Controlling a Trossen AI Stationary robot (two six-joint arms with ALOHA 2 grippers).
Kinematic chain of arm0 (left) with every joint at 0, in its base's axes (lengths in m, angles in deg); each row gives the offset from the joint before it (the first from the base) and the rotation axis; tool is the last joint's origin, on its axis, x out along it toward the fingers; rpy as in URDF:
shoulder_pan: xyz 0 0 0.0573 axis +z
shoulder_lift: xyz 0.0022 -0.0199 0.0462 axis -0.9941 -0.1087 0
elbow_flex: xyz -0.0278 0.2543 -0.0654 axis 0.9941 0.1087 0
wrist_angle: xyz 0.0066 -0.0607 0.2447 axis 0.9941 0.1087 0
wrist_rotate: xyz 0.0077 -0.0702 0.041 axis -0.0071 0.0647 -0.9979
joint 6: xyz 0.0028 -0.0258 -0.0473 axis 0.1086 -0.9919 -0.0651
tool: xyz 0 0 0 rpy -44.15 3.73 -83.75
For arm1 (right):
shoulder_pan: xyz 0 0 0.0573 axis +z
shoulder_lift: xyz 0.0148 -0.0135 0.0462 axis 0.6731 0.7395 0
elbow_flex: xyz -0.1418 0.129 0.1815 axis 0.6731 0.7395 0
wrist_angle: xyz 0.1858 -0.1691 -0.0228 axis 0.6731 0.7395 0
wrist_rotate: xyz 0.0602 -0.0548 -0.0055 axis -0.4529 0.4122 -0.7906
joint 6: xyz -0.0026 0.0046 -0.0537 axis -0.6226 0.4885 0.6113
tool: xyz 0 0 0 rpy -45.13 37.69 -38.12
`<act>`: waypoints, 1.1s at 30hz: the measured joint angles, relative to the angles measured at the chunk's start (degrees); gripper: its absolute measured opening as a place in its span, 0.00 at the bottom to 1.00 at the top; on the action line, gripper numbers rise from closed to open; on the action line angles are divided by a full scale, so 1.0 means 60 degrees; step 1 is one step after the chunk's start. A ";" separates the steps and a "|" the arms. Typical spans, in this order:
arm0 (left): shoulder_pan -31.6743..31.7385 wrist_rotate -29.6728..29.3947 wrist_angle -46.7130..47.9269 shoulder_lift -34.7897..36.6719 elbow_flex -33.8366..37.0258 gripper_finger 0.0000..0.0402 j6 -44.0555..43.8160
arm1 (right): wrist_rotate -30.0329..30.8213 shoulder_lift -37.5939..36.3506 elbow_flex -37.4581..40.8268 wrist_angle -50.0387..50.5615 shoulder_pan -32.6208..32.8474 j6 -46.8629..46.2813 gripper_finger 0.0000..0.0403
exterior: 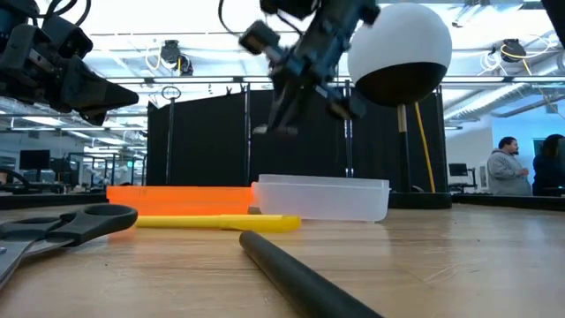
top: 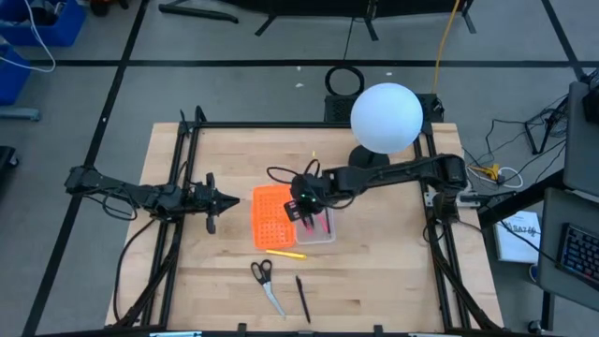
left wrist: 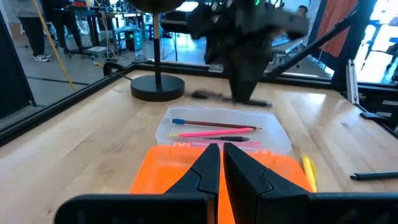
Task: Pick & place school supplies into a supply box
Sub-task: Put the right black pen into the supply box, then put the yellow pen into the supply box
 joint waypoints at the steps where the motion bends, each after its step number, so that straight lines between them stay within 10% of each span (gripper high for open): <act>1: -0.0003 0.0003 0.0042 0.0000 0.0000 0.08 0.0000 | -0.0083 0.0043 0.0166 -0.0161 -0.0089 -0.0007 0.05; 21: -0.0001 0.0019 0.0534 0.0000 -0.0004 0.08 -0.0954 | -0.0499 0.0065 0.2585 -0.1770 -0.0357 -0.0726 0.17; 33: 0.0000 0.0194 0.0621 0.0000 -0.0011 0.08 -0.0830 | -0.0012 -0.1223 0.2588 -0.2215 -0.0311 0.2227 0.25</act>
